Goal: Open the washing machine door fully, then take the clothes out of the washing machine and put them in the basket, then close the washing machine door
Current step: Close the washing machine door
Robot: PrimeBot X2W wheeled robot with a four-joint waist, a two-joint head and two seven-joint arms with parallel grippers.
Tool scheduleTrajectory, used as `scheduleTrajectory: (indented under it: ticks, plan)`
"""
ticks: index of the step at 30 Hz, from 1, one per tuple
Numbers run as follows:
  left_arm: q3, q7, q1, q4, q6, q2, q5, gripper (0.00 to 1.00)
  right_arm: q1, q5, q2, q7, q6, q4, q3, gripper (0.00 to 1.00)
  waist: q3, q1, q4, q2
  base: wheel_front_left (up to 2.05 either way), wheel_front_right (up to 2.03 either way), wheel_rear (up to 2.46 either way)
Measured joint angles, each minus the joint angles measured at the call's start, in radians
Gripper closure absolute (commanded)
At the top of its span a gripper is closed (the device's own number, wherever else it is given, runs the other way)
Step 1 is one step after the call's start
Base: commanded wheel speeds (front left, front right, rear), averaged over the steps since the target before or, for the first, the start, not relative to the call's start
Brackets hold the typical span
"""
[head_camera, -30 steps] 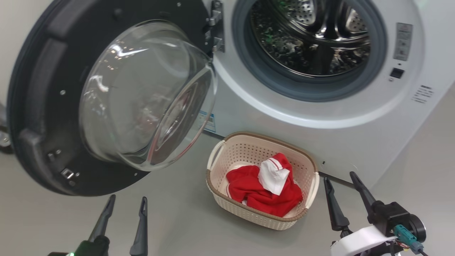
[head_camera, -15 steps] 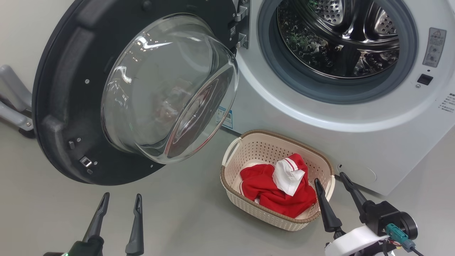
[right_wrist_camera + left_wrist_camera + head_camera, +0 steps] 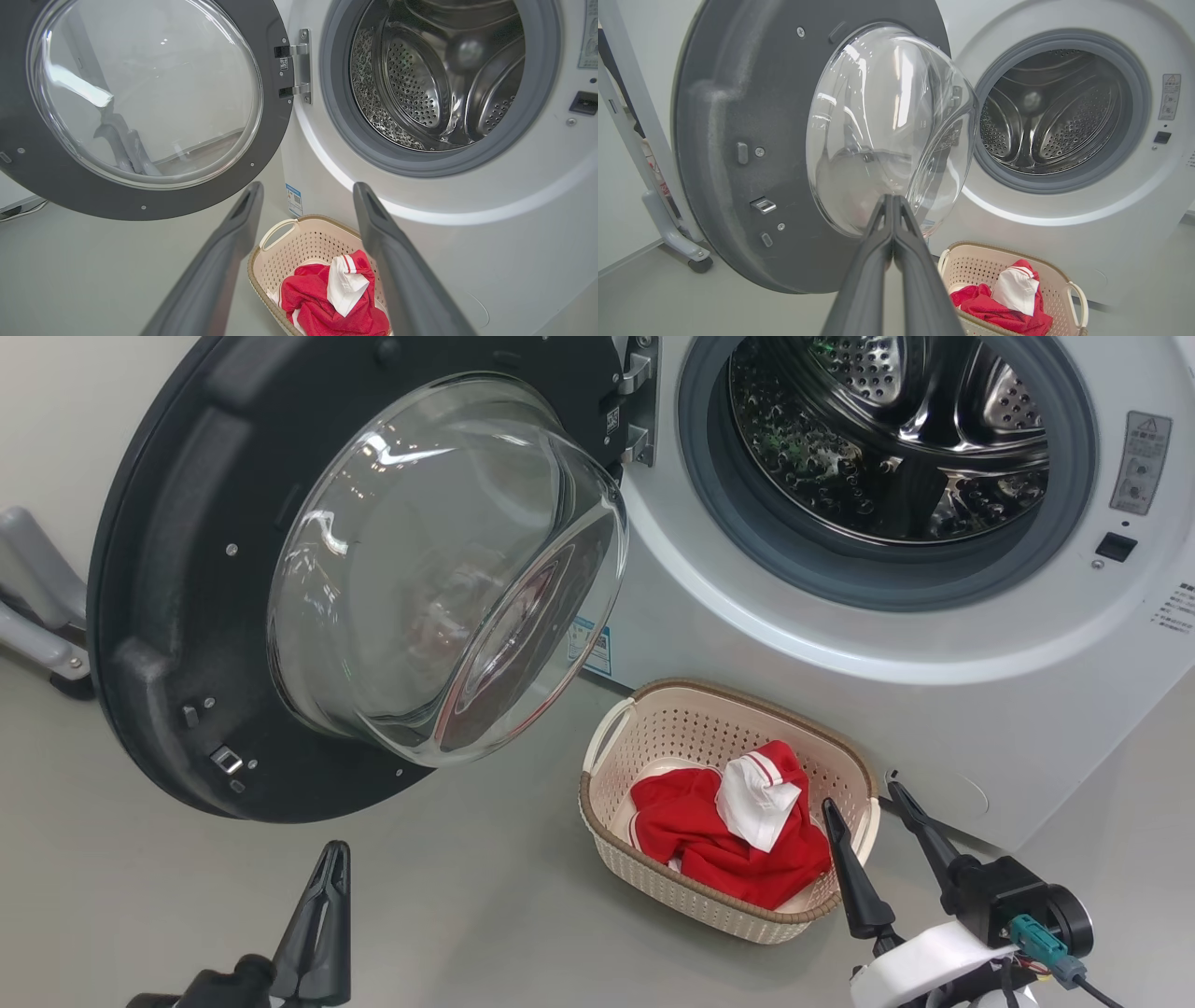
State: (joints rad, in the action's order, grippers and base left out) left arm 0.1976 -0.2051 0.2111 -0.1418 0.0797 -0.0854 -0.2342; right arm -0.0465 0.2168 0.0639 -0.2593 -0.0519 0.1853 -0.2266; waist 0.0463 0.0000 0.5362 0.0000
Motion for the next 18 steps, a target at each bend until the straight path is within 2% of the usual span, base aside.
scheduleTrajectory:
  ticks: [4,12,15,18]
  plan:
    - [0.012,0.0,0.0,-0.025,-0.05,0.013,-0.133,1.0,0.007,0.0,0.0,0.0,0.0,0.003,0.0,0.0,-0.001,0.0,0.0,0.0,0.0,0.0,0.0]
    - [0.002,0.001,0.0,-0.125,-0.17,0.034,-0.518,1.0,0.016,0.0,0.0,0.0,-0.003,0.008,-0.003,0.0,0.001,0.0,0.002,0.0,0.0,0.0,0.0]
    - [-0.019,-0.002,-0.001,-0.18,-0.191,0.034,-0.659,1.0,0.019,0.0,0.0,0.0,-0.003,0.01,-0.005,0.0,0.002,0.0,0.003,0.0,0.0,0.0,0.0]
    - [-0.053,-0.016,-0.005,-0.237,-0.192,0.035,-0.785,1.0,0.019,0.0,0.0,0.0,-0.007,0.013,-0.007,0.0,0.002,0.0,0.004,0.0,0.0,0.0,0.0]
